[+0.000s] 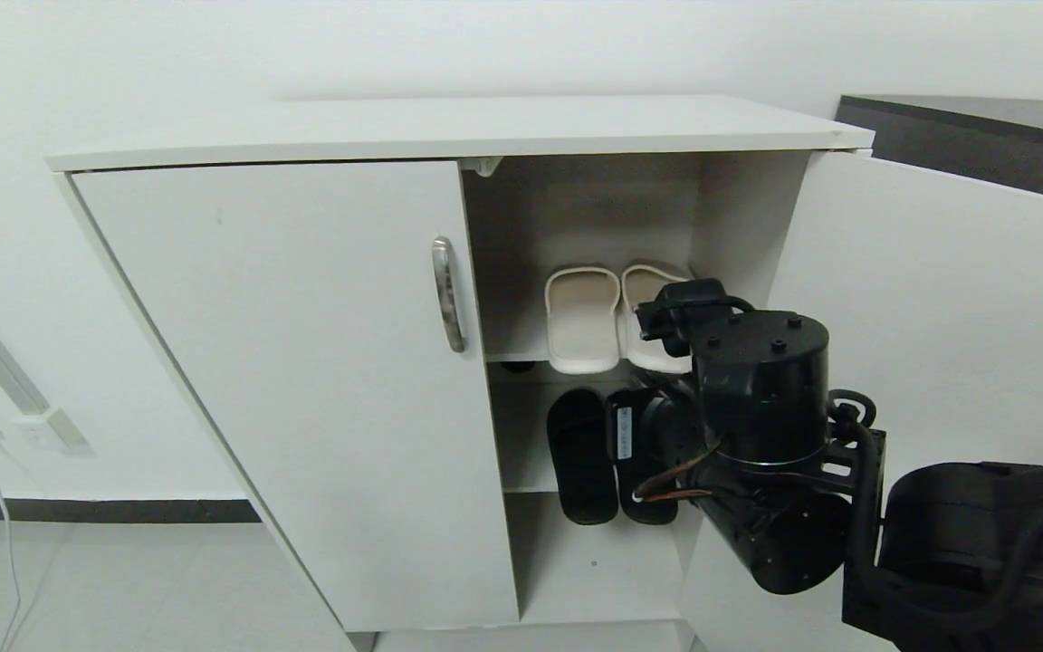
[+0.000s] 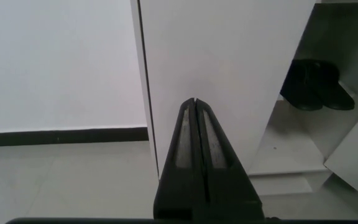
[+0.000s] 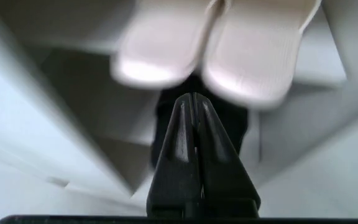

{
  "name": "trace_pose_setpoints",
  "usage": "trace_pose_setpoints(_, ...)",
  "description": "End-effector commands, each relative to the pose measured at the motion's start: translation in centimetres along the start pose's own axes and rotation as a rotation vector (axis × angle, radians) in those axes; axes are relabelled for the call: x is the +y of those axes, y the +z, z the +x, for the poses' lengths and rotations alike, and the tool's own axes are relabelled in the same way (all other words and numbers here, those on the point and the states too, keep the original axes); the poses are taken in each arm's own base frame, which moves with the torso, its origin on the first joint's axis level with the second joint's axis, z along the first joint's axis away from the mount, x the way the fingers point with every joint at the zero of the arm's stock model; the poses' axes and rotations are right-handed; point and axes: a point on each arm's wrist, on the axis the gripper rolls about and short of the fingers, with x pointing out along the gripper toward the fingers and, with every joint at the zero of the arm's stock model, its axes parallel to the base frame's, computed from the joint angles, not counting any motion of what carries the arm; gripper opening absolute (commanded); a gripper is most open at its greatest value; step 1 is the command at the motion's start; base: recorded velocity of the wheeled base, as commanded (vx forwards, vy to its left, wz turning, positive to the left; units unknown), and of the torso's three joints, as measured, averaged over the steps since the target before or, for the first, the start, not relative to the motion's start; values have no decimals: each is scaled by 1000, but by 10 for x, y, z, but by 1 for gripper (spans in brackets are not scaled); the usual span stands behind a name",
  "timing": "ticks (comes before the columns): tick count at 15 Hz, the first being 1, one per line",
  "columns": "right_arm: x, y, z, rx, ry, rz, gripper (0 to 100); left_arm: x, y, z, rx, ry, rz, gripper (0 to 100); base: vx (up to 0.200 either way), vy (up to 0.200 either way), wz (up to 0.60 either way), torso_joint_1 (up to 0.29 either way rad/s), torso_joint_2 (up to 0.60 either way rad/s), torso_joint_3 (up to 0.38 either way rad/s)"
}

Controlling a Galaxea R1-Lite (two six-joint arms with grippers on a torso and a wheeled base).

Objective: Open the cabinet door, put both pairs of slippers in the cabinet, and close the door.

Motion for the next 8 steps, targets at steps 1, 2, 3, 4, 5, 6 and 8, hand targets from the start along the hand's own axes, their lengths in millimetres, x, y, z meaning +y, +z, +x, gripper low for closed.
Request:
trace_pose_setpoints(1, 0, -1, 0, 2, 0, 0, 0, 0, 0, 0, 2, 1, -1, 0, -200, 0, 0, -7, 12, 2)
trace_pose_setpoints(2, 0, -1, 0, 3, 0, -1, 0, 0, 0, 0, 2, 1, -1, 0, -200, 0, 0, 2, 2, -2)
trace_pose_setpoints(3, 0, -1, 0, 3, 0, -1, 0, 0, 0, 0, 2, 1, -1, 0, -200, 0, 0, 2, 2, 2)
trace_pose_setpoints(4, -1, -3, 0, 7, -1, -5, 0, 0, 0, 0, 2, 1, -1, 0, -200, 0, 0, 7, 2, 7)
trace_pose_setpoints(5, -1, -4, 0, 12, 0, -10, 0, 0, 0, 0, 2, 1, -1, 0, -200, 0, 0, 2, -2, -2)
trace_pose_setpoints(6, 0, -6, 0, 16, 1, -13, 0, 0, 0, 0, 2, 1, -2, 0, -200, 0, 0, -2, 7, 2)
trace_pose_setpoints(8, -2, -6, 1, 17, -4, -12, 0, 0, 0, 0, 2, 1, -2, 0, -200, 0, 0, 2, 5, 2)
